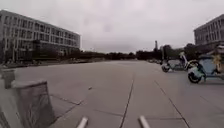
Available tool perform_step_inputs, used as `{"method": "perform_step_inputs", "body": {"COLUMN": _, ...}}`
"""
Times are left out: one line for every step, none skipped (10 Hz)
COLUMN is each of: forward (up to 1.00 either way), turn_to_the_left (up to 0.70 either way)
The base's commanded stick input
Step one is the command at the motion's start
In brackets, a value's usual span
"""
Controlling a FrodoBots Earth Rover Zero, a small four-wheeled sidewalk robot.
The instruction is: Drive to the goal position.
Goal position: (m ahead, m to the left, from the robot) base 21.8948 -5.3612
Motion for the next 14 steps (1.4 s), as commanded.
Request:
{"method": "perform_step_inputs", "body": {"forward": 1.0, "turn_to_the_left": 0.0}}
{"method": "perform_step_inputs", "body": {"forward": 1.0, "turn_to_the_left": 0.0}}
{"method": "perform_step_inputs", "body": {"forward": 1.0, "turn_to_the_left": -0.07}}
{"method": "perform_step_inputs", "body": {"forward": 1.0, "turn_to_the_left": -0.21}}
{"method": "perform_step_inputs", "body": {"forward": 1.0, "turn_to_the_left": -0.35}}
{"method": "perform_step_inputs", "body": {"forward": 1.0, "turn_to_the_left": -0.37}}
{"method": "perform_step_inputs", "body": {"forward": 1.0, "turn_to_the_left": -0.17}}
{"method": "perform_step_inputs", "body": {"forward": 1.0, "turn_to_the_left": 0.0}}
{"method": "perform_step_inputs", "body": {"forward": 1.0, "turn_to_the_left": 0.0}}
{"method": "perform_step_inputs", "body": {"forward": 1.0, "turn_to_the_left": -0.05}}
{"method": "perform_step_inputs", "body": {"forward": 1.0, "turn_to_the_left": -0.28}}
{"method": "perform_step_inputs", "body": {"forward": 1.0, "turn_to_the_left": -0.37}}
{"method": "perform_step_inputs", "body": {"forward": 1.0, "turn_to_the_left": -0.37}}
{"method": "perform_step_inputs", "body": {"forward": 1.0, "turn_to_the_left": -0.37}}
